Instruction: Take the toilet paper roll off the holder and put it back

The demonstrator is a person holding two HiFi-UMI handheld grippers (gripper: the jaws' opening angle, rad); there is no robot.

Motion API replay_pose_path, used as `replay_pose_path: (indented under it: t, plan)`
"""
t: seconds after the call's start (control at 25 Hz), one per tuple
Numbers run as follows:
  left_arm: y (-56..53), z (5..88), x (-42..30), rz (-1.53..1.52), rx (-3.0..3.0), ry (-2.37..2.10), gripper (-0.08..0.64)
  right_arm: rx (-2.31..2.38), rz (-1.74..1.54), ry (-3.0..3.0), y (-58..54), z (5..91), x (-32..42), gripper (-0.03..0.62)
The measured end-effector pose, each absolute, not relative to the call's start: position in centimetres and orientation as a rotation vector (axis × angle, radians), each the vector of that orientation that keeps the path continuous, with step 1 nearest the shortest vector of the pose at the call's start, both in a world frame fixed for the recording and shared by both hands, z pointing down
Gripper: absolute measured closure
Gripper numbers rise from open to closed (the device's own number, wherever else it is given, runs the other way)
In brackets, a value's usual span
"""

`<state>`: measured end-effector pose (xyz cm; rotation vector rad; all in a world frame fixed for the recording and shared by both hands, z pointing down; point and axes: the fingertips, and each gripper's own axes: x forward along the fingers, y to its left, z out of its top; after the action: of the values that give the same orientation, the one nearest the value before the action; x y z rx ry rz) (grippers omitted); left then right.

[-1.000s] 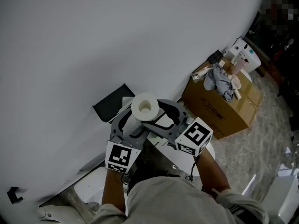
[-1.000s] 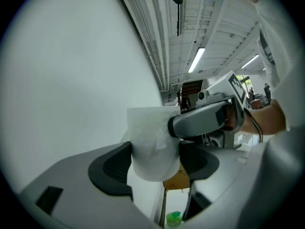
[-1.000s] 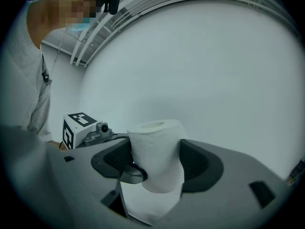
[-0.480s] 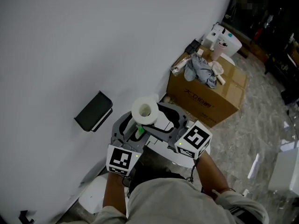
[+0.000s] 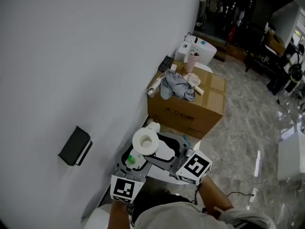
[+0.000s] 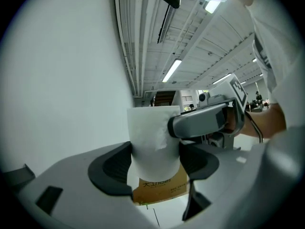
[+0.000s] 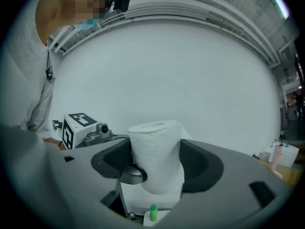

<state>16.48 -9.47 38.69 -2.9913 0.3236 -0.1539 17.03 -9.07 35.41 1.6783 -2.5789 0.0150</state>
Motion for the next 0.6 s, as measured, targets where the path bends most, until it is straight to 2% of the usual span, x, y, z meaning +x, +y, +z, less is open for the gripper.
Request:
replay_pose_path:
  t: [0.6]
  plan:
    - [-2.8, 39.6, 22.6, -0.139, -3.016, 0.137, 0.241, 1.856, 0.024, -2.485, -2.3, 36.6, 23.1, 0.27]
